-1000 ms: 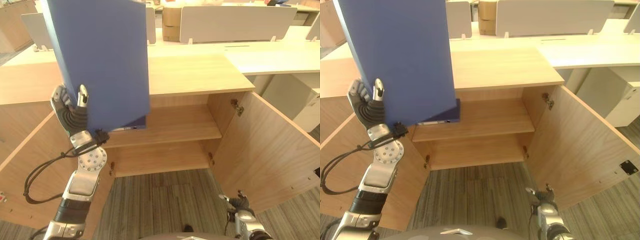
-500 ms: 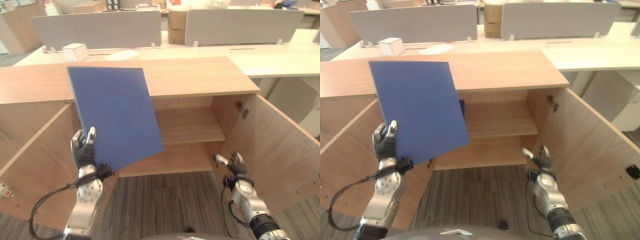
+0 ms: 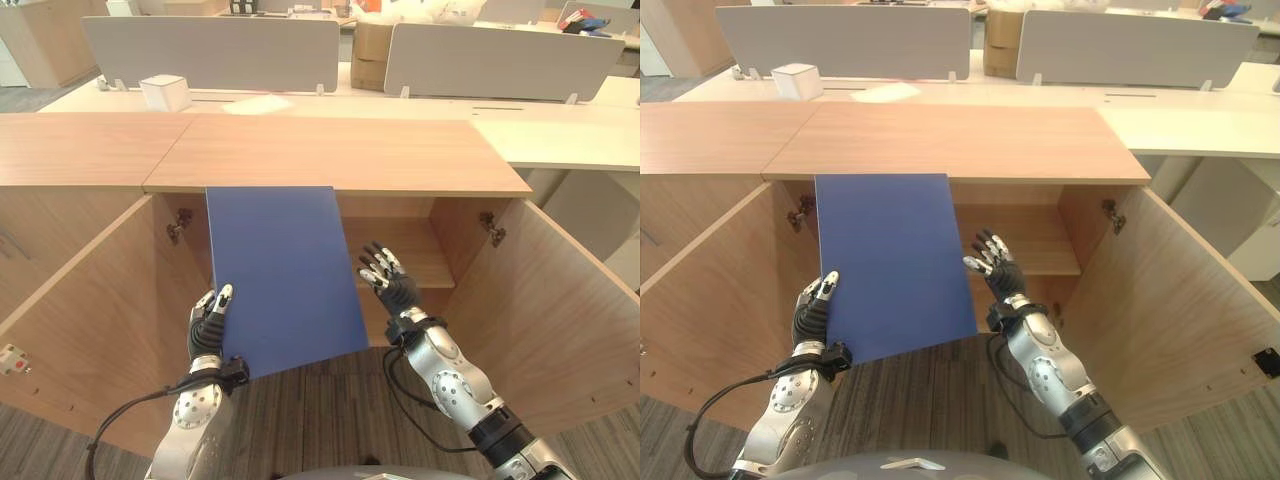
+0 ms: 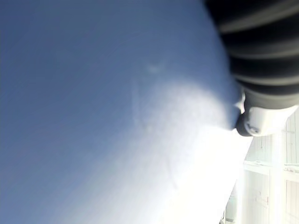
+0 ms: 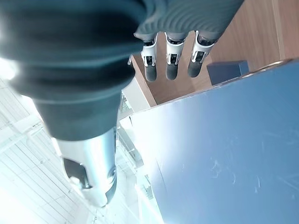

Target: Put the empty folder in the office cabinet

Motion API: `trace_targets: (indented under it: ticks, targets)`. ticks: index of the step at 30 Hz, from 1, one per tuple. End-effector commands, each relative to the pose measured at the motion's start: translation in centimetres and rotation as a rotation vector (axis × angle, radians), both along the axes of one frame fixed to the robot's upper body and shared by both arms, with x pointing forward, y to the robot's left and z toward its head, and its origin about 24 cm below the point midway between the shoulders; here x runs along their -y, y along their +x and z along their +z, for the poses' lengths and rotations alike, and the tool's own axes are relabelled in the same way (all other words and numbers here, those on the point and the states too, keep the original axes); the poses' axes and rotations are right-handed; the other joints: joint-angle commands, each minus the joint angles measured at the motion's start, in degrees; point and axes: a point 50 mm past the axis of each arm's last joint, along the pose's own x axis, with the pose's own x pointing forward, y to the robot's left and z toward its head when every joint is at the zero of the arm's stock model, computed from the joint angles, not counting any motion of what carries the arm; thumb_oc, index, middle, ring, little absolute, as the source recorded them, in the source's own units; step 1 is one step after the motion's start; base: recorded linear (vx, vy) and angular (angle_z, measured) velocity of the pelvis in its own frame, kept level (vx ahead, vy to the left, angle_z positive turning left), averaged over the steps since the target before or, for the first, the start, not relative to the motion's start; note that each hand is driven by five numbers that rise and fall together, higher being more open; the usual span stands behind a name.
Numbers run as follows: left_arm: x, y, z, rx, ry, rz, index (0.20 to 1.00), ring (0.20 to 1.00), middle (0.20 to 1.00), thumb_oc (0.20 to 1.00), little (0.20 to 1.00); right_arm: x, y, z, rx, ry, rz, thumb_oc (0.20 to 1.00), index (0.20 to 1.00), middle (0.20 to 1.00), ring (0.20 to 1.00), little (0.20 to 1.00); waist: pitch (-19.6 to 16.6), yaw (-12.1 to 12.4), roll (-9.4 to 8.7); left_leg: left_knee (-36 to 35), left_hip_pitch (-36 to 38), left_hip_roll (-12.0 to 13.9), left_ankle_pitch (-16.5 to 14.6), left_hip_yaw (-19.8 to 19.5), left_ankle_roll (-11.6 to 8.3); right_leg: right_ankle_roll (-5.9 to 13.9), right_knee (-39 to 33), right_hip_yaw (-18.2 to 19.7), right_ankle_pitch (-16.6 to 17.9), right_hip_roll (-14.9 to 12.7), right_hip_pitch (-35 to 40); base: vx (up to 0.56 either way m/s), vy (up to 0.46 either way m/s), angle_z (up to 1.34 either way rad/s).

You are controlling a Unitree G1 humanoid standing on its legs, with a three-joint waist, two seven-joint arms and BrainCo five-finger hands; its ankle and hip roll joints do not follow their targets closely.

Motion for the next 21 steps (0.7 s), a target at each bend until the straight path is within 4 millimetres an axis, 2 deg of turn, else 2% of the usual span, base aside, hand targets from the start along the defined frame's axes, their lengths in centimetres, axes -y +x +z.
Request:
trace_targets:
  ticks: [1, 3, 11, 14, 21]
  targets:
    - [-0.4, 0.9, 3.9, 0.202, -0.017, -0.022, 0.200, 0.200, 0.200, 0.200, 0.200, -1.1, 0.9, 3.3, 0.139, 0.086, 0.052, 1.000, 1.000, 1.000, 1.000, 1.000, 0.5, 0.5, -1.67, 0.2, -2.1, -0.1, -3.9, 3.6, -0.24, 5.16, -0.2, -1.5, -6.4, -4.6, 2.5, 0.00, 0.000, 0.00]
    - [-0.3, 0.7, 4.0, 0.202, -0.048, -0.042, 0.200, 0.200, 0.200, 0.200, 0.200, -1.6, 0.9, 2.6, 0.101, 0.077, 0.060, 1.000, 1.000, 1.000, 1.000, 1.000, 0.6, 1.2, -1.85, 0.2, -2.2, -0.1, -3.8, 3.4, -0.17, 5.20, -0.2, -1.8, -6.3, -4.7, 2.5, -0.02, 0.013, -0.01]
    - [-0.2, 0.6, 4.1, 0.202, -0.067, -0.062, 0.200, 0.200, 0.200, 0.200, 0.200, -3.0, 0.1, 3.0, 0.126, 0.066, 0.161, 1.000, 1.000, 1.000, 1.000, 1.000, 0.7, 2.8, -2.63, 0.2, -2.9, -0.4, -3.6, 2.8, -0.06, 5.33, -0.2, -2.5, -6.0, -4.9, 2.2, -0.01, 0.003, 0.02]
    - [-0.3, 0.6, 4.2, 0.207, -0.068, -0.060, 0.200, 0.200, 0.200, 0.200, 0.200, -2.9, 0.0, 2.7, 0.115, 0.057, 0.156, 1.000, 1.000, 1.000, 1.000, 1.000, 0.7, 2.9, -2.75, 0.2, -3.0, -0.5, -3.5, 2.8, -0.01, 5.36, -0.2, -2.6, -5.9, -5.0, 2.1, 0.00, 0.000, 0.00]
    - [-0.6, 0.6, 4.4, 0.207, -0.041, -0.055, 0.200, 0.200, 0.200, 0.200, 0.200, -2.0, 0.1, 0.5, 0.010, -0.016, 0.080, 1.000, 1.000, 1.000, 1.000, 1.000, 0.9, 3.4, -3.11, 0.2, -3.3, -0.7, -3.4, 2.5, 0.19, 5.57, -0.2, -2.9, -5.5, -5.2, 1.8, -0.01, 0.002, 0.01]
